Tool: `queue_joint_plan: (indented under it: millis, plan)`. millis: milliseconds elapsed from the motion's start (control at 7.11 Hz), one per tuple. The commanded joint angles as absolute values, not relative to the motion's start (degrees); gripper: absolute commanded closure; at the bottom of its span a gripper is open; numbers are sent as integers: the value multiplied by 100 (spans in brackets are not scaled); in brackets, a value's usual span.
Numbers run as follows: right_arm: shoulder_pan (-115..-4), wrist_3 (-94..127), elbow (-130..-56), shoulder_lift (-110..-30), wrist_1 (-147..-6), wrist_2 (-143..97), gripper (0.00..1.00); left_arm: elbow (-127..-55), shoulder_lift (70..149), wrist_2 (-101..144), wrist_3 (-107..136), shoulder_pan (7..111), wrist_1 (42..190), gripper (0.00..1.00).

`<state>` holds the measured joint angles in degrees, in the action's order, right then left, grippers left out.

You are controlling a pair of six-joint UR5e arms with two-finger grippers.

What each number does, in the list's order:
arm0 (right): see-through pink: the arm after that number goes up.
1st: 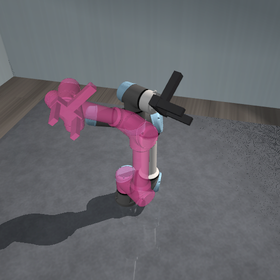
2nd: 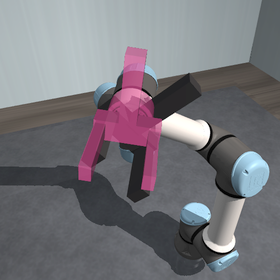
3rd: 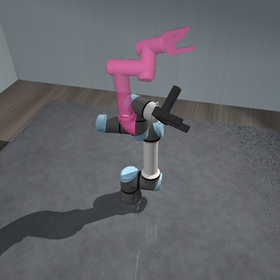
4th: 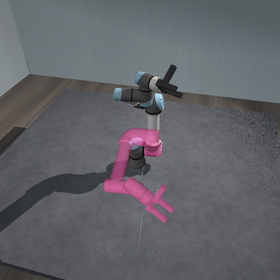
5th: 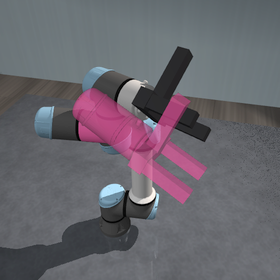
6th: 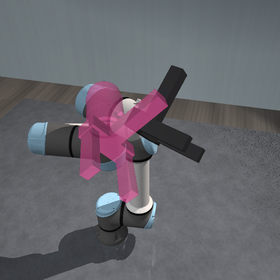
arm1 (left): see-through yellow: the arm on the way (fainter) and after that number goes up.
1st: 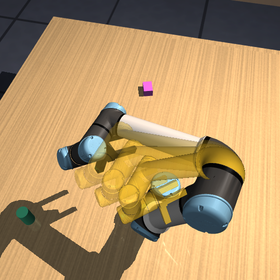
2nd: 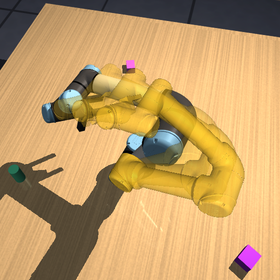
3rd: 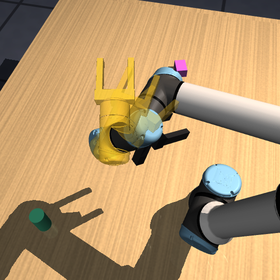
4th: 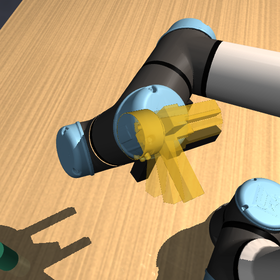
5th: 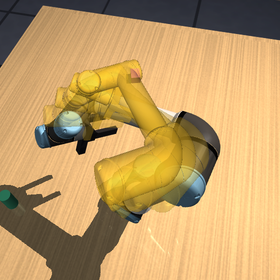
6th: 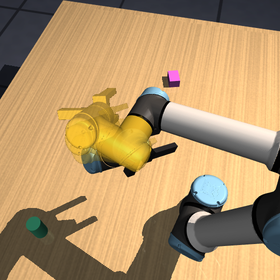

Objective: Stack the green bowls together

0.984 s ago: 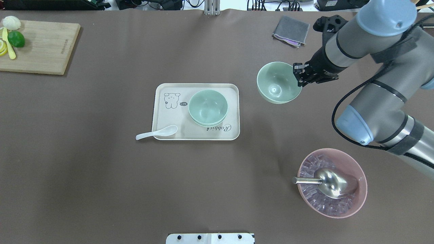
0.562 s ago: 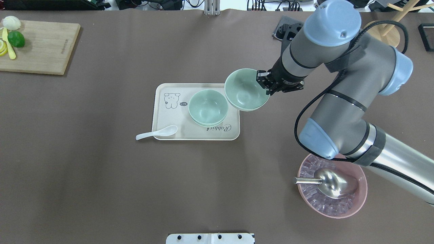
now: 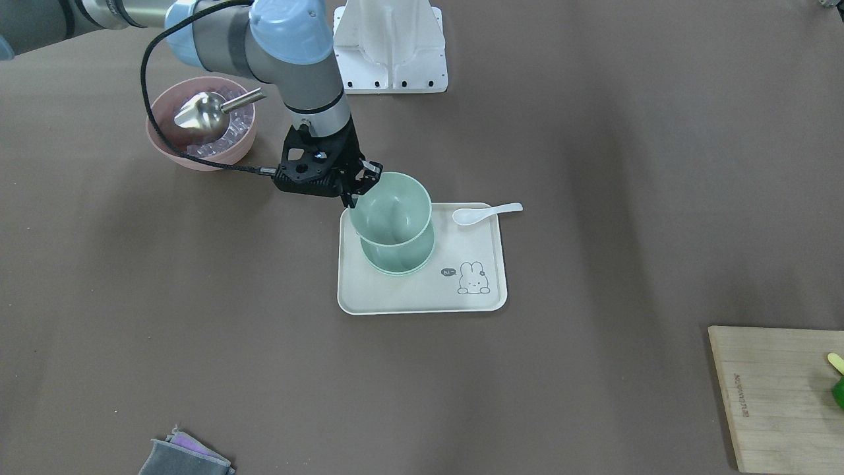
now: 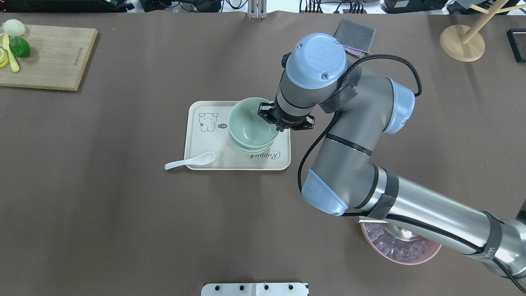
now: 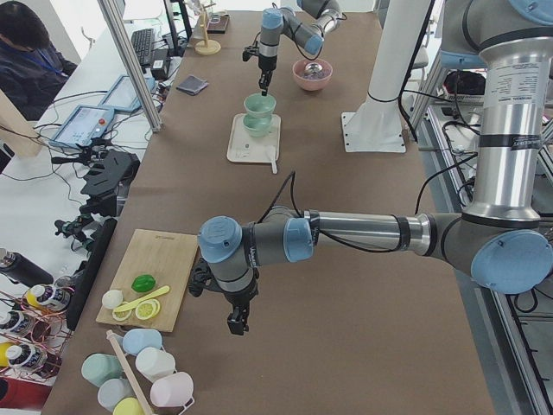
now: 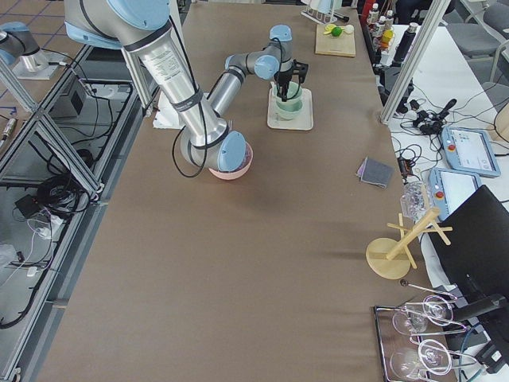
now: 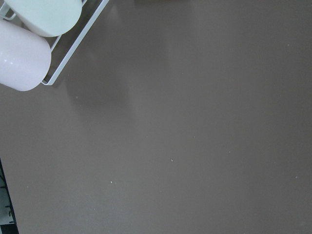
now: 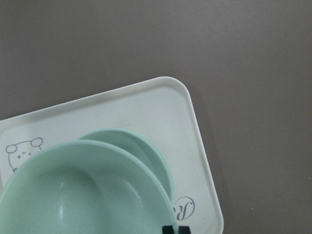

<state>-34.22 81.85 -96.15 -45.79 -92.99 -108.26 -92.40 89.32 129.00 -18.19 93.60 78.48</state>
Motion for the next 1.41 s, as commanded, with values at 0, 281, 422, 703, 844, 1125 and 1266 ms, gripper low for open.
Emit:
queue_joint_plan:
  millis: [0, 281, 422, 703, 844, 1125, 1266]
  plan:
    - [-3218, 8297, -9211, -4333, -9281, -10583, 100, -9229, 8824, 12902, -1811, 9352, 7866, 2]
    - [-3190, 8288, -9167, -4342, -9273, -10582, 100, -9237, 8824, 12911, -1819, 9360, 7866, 2]
    - [-3190, 8262, -9167, -4359, -9264, -10582, 100, -9237, 8824, 12911, -1819, 9352, 7875, 2]
    - [-3208, 8236, -9167, -4359, -9255, -10582, 100, -9237, 8824, 12911, -1819, 9352, 7875, 2]
    - [-3217, 8227, -9167, -4394, -9255, -10573, 100, -9237, 8824, 12911, -1819, 9352, 7875, 2]
    - [-3243, 8218, -9167, -4403, -9255, -10573, 100, -9237, 8833, 12911, -1811, 9352, 7875, 2]
    - [-3252, 8218, -9158, -4403, -9255, -10573, 100, -9237, 8833, 12911, -1819, 9352, 7875, 2]
